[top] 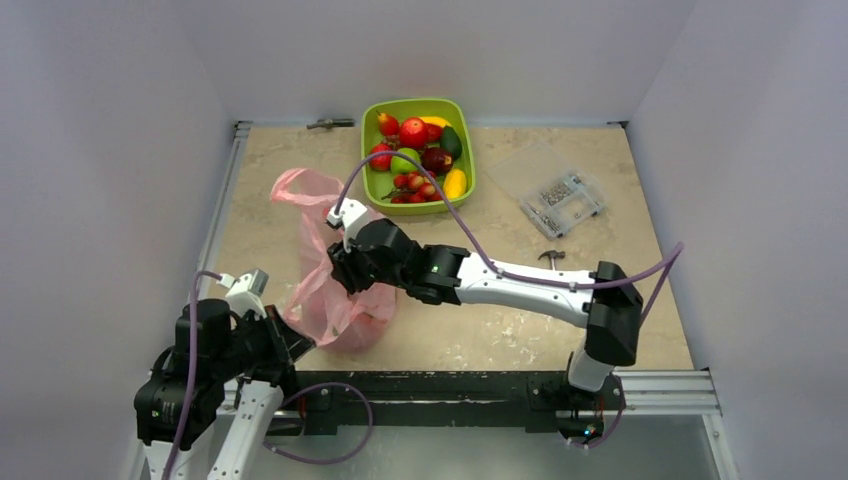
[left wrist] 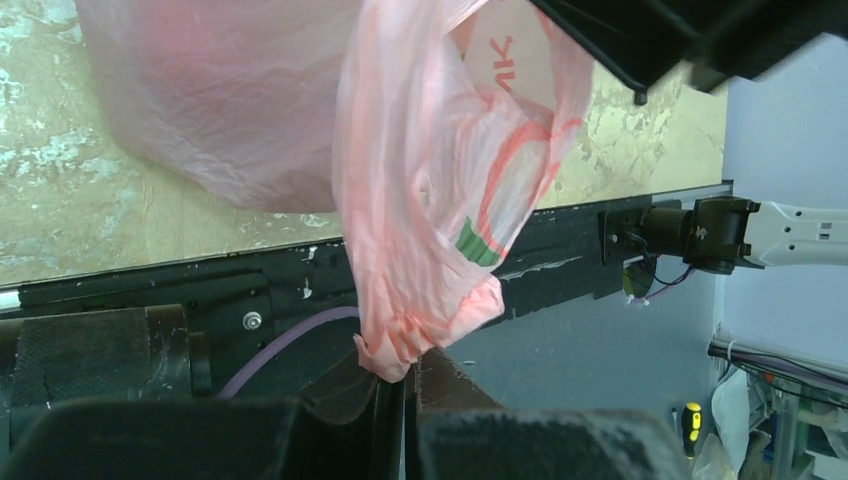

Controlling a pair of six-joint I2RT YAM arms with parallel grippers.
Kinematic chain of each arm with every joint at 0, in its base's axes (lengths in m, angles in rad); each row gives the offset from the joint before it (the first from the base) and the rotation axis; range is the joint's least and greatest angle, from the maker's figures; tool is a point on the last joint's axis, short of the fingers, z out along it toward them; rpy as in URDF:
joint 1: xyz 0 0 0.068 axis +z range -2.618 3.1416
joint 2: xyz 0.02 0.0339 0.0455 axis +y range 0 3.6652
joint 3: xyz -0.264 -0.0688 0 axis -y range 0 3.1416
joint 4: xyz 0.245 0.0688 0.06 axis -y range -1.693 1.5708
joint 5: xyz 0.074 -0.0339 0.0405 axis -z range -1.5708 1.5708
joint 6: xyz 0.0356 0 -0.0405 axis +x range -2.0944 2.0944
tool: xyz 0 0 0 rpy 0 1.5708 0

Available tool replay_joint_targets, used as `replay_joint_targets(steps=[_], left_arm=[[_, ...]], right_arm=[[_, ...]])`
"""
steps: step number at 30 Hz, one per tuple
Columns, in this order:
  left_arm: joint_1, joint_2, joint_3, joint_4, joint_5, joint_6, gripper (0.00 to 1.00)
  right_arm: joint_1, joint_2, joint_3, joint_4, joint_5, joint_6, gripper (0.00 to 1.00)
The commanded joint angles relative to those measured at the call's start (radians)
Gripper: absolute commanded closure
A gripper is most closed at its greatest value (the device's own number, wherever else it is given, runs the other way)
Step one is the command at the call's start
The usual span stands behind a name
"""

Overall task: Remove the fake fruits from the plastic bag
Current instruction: Adjust the plastic bag at the center of the board.

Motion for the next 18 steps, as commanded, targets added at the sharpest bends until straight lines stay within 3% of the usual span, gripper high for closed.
replay_joint_targets(steps=[1, 6, 11, 15, 18], left_arm=[[0.002, -0.005, 0.072, -0.008, -0.013, -0.017, 1.00], [0.003, 0.016, 0.156, 0.036, -0.137, -0.058, 1.00], [0.002, 0.065, 0.159, 0.115, -0.209, -0.045, 1.00], [0.003, 0.123, 0.114, 0.136, -0.162, -0.028, 1.00], [0.002, 0.129, 0.101, 0.117, -0.141, -0.031, 1.00]], right_arm=[[-0.005, 0.055, 0.083, -0.003, 0.165, -0.069, 0.65], [-0.005, 0.172, 0.103, -0.133, 0.339, -0.024, 0.66], [-0.005, 0.123, -0.073, -0.122, 0.436, 0.126, 0.64], [-0.005, 0.023, -0.293, -0.025, 0.482, 0.332, 0.63], [-0.005, -0.052, -0.500, 0.196, 0.391, 0.474, 0.62]])
